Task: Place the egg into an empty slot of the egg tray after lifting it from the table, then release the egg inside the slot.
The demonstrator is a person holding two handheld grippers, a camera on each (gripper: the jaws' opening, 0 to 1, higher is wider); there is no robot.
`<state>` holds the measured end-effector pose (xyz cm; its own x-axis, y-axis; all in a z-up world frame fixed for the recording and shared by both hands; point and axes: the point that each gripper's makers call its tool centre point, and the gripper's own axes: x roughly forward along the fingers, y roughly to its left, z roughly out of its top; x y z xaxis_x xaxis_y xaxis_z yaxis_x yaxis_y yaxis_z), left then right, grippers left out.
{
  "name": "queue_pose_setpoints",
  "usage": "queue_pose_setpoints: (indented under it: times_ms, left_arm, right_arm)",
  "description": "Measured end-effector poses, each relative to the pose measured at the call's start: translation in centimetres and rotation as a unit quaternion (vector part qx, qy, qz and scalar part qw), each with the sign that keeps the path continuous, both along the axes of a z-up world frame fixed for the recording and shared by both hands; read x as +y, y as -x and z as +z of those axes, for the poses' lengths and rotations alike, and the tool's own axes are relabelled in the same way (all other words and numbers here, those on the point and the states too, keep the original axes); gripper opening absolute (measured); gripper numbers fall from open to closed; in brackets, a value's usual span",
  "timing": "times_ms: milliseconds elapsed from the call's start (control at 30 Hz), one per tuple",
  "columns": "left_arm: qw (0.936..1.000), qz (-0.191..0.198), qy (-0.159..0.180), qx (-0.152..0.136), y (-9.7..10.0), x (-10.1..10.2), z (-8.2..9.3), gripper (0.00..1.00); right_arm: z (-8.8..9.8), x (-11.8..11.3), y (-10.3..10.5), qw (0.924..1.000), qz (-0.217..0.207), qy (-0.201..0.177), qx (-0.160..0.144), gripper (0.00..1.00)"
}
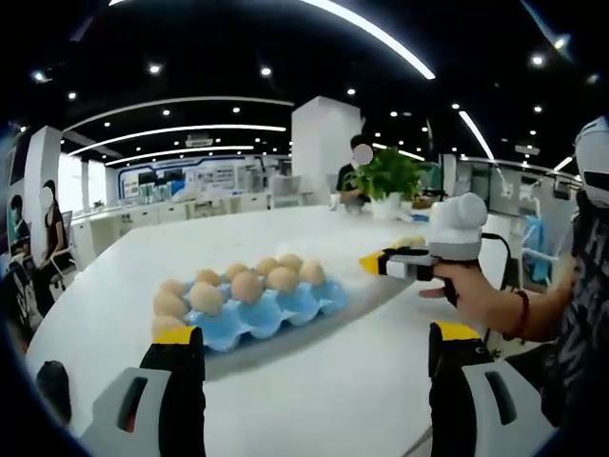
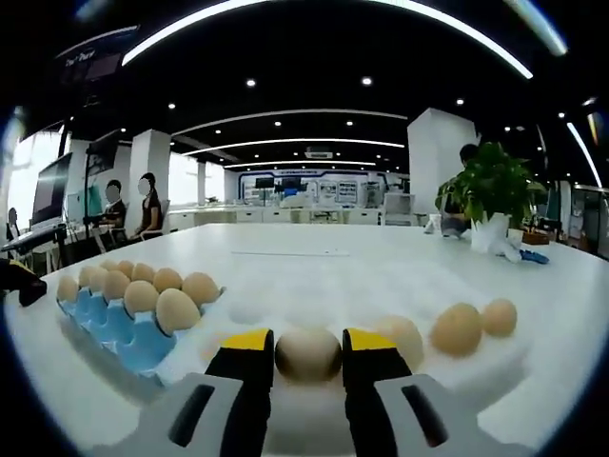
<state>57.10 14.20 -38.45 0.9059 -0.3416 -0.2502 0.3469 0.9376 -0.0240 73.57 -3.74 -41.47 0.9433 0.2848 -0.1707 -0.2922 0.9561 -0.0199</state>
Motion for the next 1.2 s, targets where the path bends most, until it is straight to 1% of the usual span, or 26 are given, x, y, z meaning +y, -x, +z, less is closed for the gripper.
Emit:
queue_pose_setpoints:
  times_ms: [133,233,333,600,767,900,1000,1200]
  left_arm:
    - [1.0,-0.002,-0.001,0.002,-0.2,-0.1,-0.1,1.0]
    - [1.0,-0.004,-0.002,0.0,-0.1,-0.1,0.0,1.0]
    - [1.0,0.002,0.002,-0.001,-0.1,0.2,0.1,1.0]
    - [1.0,0.004,0.001,0.003,0.1,0.3,-0.3,1.0]
    - [0.9999,0.009,0.003,-0.003,0.2,0.6,0.1,1.0]
    - [0.9999,0.01,0.003,-0.004,0.3,0.7,0.1,1.0]
    - [0.9999,0.012,0.001,-0.002,0.4,0.7,0.1,0.99]
    - [0.9998,0.014,0.005,-0.009,0.6,0.8,0.5,0.99]
  right_arm:
    - [-0.1,0.3,-0.4,1.0,0.005,0.004,0.002,0.31]
    - [-0.1,0.0,-0.3,0.9999,0.005,-0.012,-0.001,0.3]
    - [-0.1,0.1,-0.2,0.9999,0.007,-0.006,-0.007,0.3]
    - [-0.1,0.2,-0.3,0.9999,0.013,-0.007,-0.005,0.29]
    - [0.1,0.2,-0.2,0.9998,0.018,-0.011,-0.006,0.29]
    - [1.5,0.5,0.2,0.999,0.023,-0.001,-0.037,0.29]
    - [1.9,0.7,0.4,0.9987,0.028,-0.001,-0.043,0.29]
    - [2.7,0.9,0.5,0.9981,0.032,-0.002,-0.052,0.29]
